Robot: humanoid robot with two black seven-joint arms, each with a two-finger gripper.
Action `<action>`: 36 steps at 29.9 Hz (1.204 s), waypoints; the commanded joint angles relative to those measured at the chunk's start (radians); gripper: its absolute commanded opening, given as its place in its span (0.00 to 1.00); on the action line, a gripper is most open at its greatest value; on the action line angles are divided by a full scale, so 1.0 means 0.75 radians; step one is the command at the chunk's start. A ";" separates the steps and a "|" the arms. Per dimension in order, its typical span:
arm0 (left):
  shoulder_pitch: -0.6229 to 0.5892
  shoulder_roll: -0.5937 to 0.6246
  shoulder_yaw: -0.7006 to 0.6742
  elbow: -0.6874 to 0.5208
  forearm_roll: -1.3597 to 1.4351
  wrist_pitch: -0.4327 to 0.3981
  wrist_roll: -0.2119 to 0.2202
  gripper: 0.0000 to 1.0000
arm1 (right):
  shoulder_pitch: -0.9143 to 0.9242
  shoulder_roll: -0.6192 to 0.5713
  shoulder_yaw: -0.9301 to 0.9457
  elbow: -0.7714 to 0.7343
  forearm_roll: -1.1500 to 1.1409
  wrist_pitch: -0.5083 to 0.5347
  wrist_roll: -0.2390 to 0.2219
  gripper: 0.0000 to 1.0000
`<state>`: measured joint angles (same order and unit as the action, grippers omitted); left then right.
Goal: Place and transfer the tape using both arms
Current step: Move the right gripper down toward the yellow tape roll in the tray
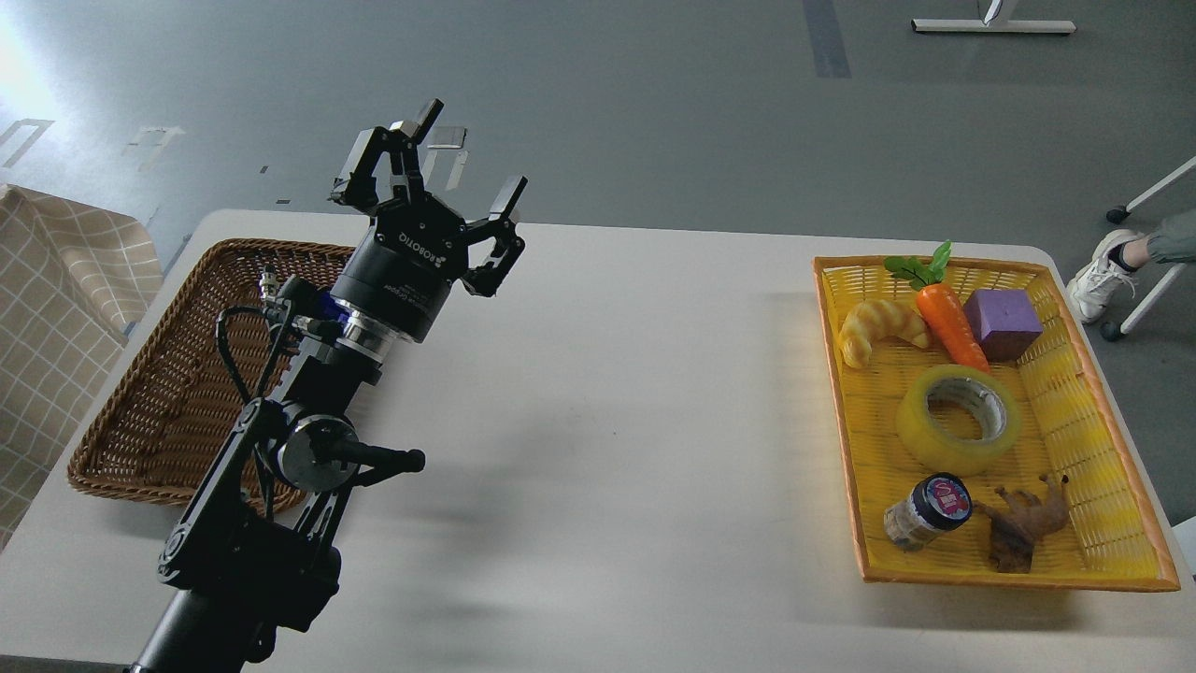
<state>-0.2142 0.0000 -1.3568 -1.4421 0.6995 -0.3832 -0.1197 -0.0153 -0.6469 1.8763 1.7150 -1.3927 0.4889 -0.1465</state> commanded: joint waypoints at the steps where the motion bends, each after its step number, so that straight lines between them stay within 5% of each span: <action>1: 0.001 0.000 -0.001 0.000 0.000 0.002 0.000 0.98 | -0.021 -0.031 -0.045 0.004 -0.184 0.000 0.007 1.00; 16: 0.003 0.000 -0.001 0.000 -0.002 0.014 -0.002 0.98 | -0.019 -0.023 -0.366 0.006 -0.849 0.000 0.126 0.98; 36: 0.014 0.000 0.001 0.004 -0.004 0.014 -0.002 0.98 | 0.096 0.069 -0.575 -0.315 -0.943 0.000 0.138 0.98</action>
<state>-0.2040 0.0000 -1.3562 -1.4388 0.6965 -0.3727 -0.1213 0.0417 -0.5981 1.4699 1.5049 -2.0849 0.4887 -0.0447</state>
